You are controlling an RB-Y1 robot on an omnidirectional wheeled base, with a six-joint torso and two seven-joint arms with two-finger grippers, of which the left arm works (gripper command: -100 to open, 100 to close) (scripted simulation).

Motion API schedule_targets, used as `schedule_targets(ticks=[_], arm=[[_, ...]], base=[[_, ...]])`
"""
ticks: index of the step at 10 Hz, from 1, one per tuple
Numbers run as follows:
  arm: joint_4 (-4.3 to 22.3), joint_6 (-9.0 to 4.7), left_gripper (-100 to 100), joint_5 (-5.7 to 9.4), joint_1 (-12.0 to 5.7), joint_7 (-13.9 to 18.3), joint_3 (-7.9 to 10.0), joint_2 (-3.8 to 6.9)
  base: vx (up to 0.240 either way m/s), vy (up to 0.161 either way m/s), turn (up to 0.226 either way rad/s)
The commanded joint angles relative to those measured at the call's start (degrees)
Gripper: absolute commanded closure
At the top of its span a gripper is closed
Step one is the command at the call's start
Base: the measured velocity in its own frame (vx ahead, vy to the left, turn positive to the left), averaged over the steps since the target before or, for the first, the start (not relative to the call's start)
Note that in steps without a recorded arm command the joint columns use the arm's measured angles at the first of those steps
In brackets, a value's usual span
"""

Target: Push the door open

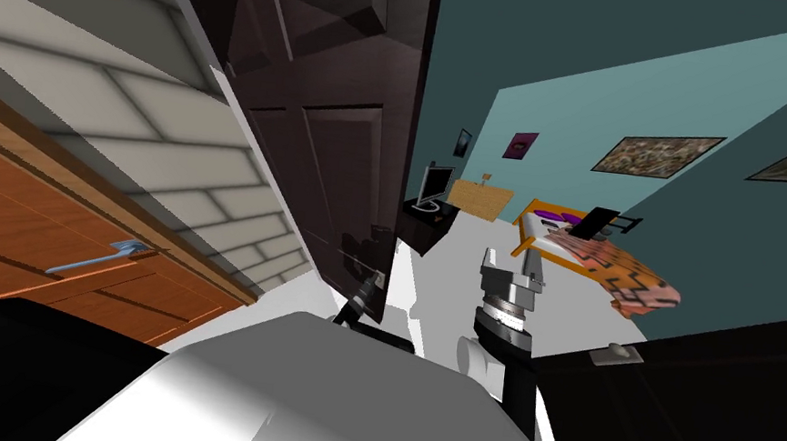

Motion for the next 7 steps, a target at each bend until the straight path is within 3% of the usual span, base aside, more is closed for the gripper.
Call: schedule_targets(ticks=[1,7], arm=[[0.3,-0.18,100,0.42,-0.68,-0.1,2.07,-0.08],[2.2,0.00,100,1.21,-2.26,-0.7,6.94,-1.74]], base=[[0.137,-0.117,0.067],[0.141,-0.133,0.063]])
